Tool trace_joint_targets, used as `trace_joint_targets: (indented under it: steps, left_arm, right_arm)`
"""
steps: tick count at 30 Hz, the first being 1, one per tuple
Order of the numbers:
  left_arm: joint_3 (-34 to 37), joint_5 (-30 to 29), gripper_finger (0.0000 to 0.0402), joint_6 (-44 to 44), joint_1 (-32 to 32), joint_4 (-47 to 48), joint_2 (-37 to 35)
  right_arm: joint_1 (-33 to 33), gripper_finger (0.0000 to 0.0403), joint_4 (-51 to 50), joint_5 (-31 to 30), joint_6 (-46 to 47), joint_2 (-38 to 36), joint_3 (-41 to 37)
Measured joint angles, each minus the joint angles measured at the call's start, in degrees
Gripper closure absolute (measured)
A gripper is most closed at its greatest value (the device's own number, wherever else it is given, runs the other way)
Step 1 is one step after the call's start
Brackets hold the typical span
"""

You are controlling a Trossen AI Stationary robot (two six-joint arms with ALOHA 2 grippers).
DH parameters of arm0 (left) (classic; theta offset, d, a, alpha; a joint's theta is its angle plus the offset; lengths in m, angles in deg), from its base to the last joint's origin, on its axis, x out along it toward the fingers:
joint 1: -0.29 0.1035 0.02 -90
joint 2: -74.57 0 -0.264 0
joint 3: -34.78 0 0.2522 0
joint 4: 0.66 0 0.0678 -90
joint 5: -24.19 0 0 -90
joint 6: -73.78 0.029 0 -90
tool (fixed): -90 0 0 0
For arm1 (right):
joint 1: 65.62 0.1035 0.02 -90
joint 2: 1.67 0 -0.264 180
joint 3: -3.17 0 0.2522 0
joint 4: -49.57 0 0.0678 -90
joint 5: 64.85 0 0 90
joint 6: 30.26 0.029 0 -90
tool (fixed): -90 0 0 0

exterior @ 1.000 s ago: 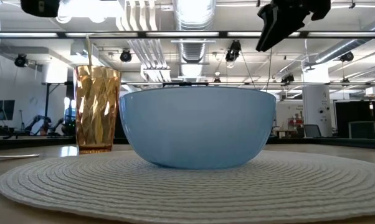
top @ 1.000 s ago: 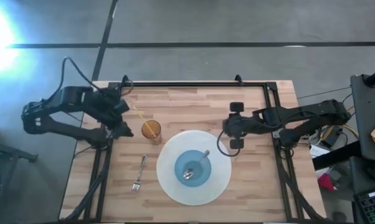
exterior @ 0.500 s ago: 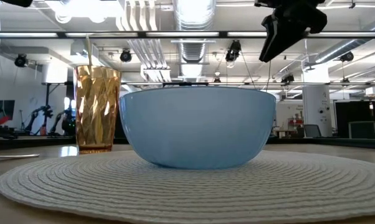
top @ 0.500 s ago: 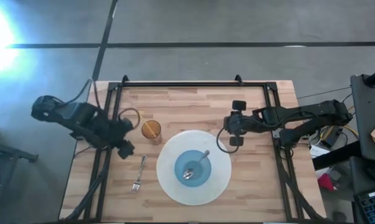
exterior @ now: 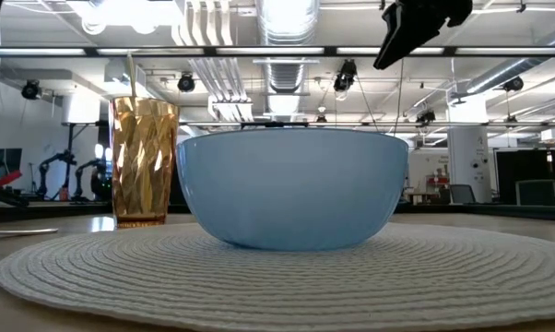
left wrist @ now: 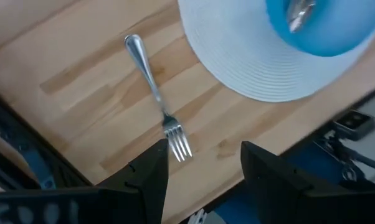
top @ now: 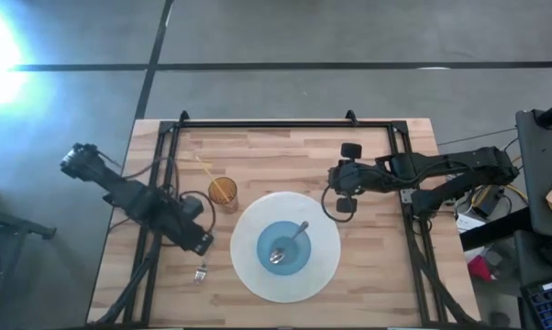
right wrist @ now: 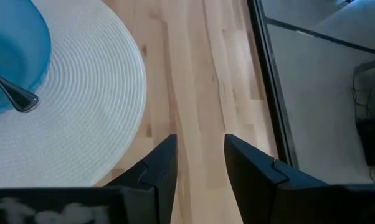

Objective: Pick & Place Utensil
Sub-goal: Put the silver fork into the blue bowl on the white mat

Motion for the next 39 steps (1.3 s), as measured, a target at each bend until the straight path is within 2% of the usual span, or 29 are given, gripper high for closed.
trace_joint_targets:
  steps: [12,19,28,39]
  left_arm:
    - [0.02,-0.24,0.0211,-6.13,-4.67,-1.15,10.68]
    - [1.73,-1.99,0.0211,-9.46,-7.54,-4.16,14.14]
    - [11.13,-4.98,0.0211,-14.27,-9.06,-14.19,12.67]
    - [24.78,-4.83,0.0211,-19.25,-9.15,-28.79,10.23]
  right_arm:
    - [0.04,0.0261,-0.09,0.03,-0.12,0.04,-0.10]
    - [0.04,0.0267,-0.15,0.17,-0.13,0.04,-0.11]
    - [0.04,0.0265,-0.23,0.33,-0.14,0.04,-0.11]
    - [0.07,0.0264,-0.33,0.39,-1.45,0.09,-0.30]
